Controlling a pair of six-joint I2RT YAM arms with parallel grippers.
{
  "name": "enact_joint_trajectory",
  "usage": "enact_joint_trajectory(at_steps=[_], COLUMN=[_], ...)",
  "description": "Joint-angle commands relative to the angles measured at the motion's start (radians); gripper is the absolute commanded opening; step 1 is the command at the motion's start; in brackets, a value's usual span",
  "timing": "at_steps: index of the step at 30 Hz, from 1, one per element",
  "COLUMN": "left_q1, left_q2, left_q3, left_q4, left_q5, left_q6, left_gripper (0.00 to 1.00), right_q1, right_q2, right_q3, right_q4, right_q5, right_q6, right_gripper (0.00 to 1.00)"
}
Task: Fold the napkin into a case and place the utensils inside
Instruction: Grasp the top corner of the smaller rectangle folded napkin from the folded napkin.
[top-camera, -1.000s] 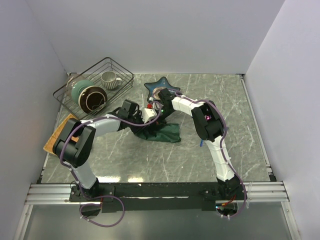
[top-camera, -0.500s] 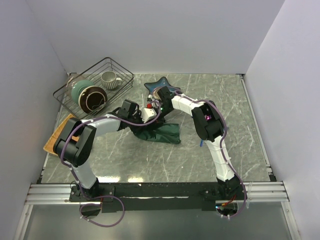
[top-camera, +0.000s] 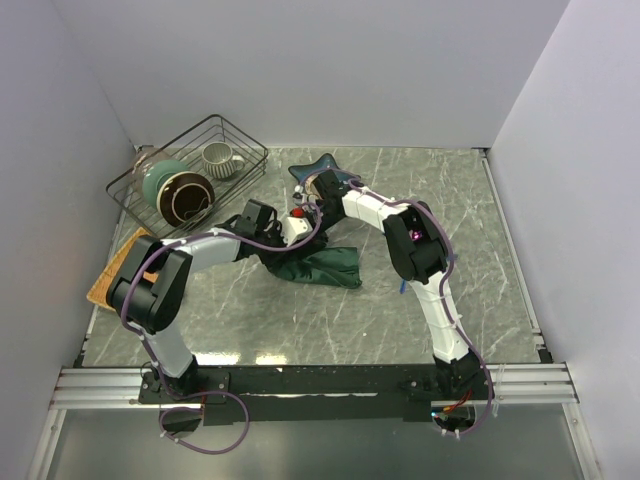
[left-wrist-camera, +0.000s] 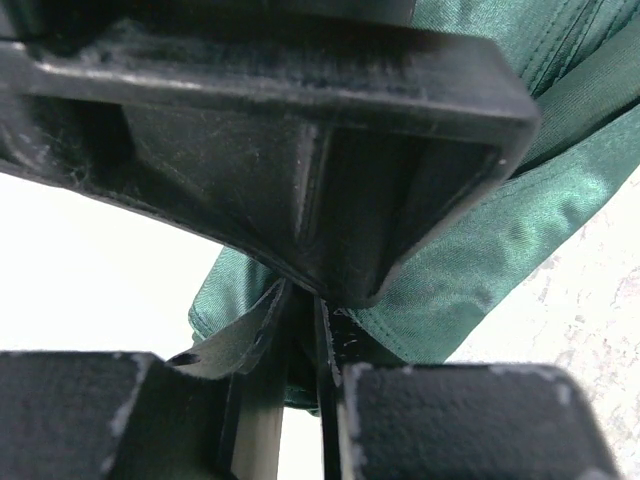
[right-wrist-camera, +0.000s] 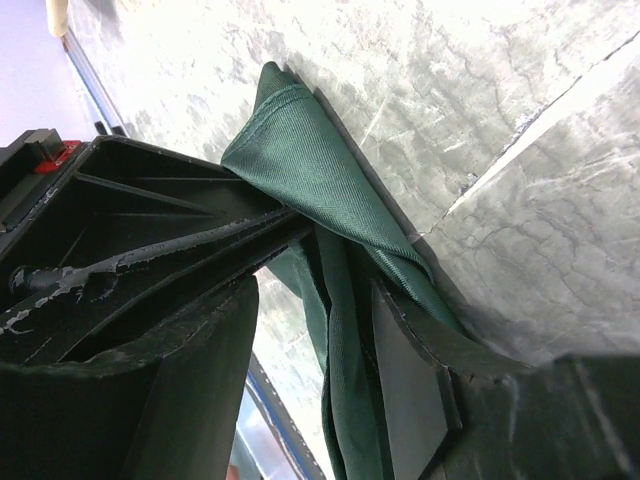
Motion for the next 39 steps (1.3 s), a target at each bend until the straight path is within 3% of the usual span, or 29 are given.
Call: enact_joint_trajectory(at_steps=[1, 9, 16, 22, 33, 39], left_q1=[-0.001, 0.003, 0.014, 0.013, 0.019, 0.095], left_q2=[-0.002, 0.000, 0.006, -0.009, -0.135, -0.180], left_q3=[0.010, 0.010, 0.022, 0.028, 0.015, 0.057], left_q4=[0.001, -0.002, -0.007, -0.019, -0.008, 0.012], left_q5=[0.042, 0.048, 0.057, 0.083, 0.169, 0.175], left_q6=[0.004, 0.012, 0.009, 0.006, -0.011, -0.125], left_gripper=[0.20, 0.20, 0.20, 0.25, 0.41, 0.41], right_q1=[0.027, 0.031, 0.035, 0.031, 0.004, 0.004], right_q2=[0.027, 0.014, 0.009, -0.002, 0.023, 0.047], right_q3=[0.023, 0.003, -0.020, -0.012, 0.086, 0.097], right_q4=[-0.002, 0.001, 0.018, 0.049, 0.006, -0.007], right_q5=[-0.007, -0.009, -0.024, -0.001, 0.008, 0.019], right_q6=[-0.023, -0.068, -0.059, -0.054, -0.014, -0.028], right_gripper=[0.55, 0.41, 0.39, 0.00, 0.00, 0.00])
